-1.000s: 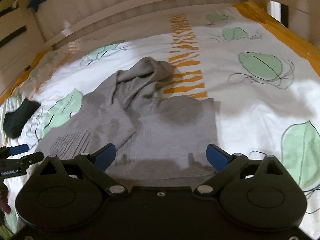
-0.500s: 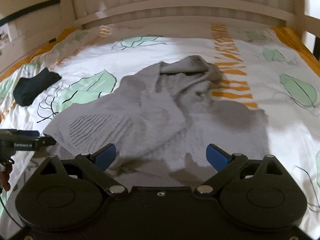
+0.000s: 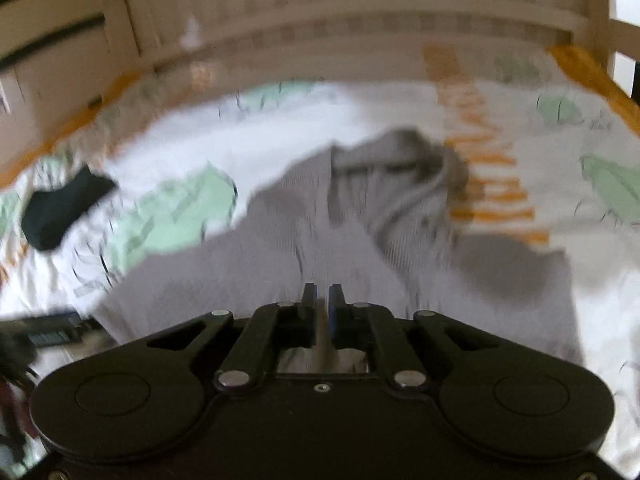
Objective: Fold large clothes
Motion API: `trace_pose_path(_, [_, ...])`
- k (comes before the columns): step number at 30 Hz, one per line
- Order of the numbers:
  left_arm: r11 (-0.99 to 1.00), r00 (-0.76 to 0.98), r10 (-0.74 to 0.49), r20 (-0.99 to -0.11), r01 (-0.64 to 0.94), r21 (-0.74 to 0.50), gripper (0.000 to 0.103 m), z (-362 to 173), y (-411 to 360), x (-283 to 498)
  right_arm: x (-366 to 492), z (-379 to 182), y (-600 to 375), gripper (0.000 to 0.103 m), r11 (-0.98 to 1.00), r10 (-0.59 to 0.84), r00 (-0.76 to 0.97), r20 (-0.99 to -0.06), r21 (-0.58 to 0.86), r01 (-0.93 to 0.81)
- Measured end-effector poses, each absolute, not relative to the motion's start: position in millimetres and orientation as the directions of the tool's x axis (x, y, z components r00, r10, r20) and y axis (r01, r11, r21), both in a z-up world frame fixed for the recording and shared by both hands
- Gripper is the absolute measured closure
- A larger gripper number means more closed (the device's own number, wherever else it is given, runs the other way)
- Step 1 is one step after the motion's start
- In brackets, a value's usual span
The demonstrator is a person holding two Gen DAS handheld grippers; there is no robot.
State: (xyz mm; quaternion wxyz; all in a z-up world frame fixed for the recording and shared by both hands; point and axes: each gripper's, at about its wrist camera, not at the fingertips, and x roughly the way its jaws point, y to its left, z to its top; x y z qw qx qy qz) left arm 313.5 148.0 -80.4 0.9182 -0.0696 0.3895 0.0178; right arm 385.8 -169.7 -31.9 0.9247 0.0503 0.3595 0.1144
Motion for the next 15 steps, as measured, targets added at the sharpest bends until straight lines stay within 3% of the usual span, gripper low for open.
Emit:
trace_pose_path(3, [0.99, 0.673, -0.018, -0.739, -0.093, -0.109, 0.017, -89.1, 148.3, 315.2, 385.5, -19.3, -186.3, 0.092, 0.97, 0.236, 0.732, -0.639, 0.195, -0.143])
trace_pose_path(8, [0.99, 0.652, -0.016, -0.758, -0.096, -0.103, 0.008, -98.4, 152.5, 318.1, 387.0, -33.0, -193.1, 0.076, 0.977, 0.212, 0.684, -0.698, 0.152, -0.147])
trace_pose_path(10, [0.99, 0.646, -0.015, -0.763, -0.096, -0.101, 0.007, -100.3, 151.8, 319.1, 388.3, -37.8, -187.4, 0.045, 0.978, 0.21, 0.678, -0.705, 0.135, -0.162])
trace_pose_path(12, [0.991, 0.64, -0.009, -0.768, -0.094, -0.091, 0.006, -100.7, 150.4, 320.5, 394.8, -40.7, -178.4, 0.039, 0.976, 0.211, 0.677, -0.705, 0.12, -0.179])
trace_pose_path(15, [0.991, 0.634, -0.011, -0.773, -0.098, -0.094, 0.005, -101.9, 150.7, 322.3, 411.0, -47.4, -155.5, 0.038, 0.975, 0.189, 0.67, -0.718, 0.056, -0.216])
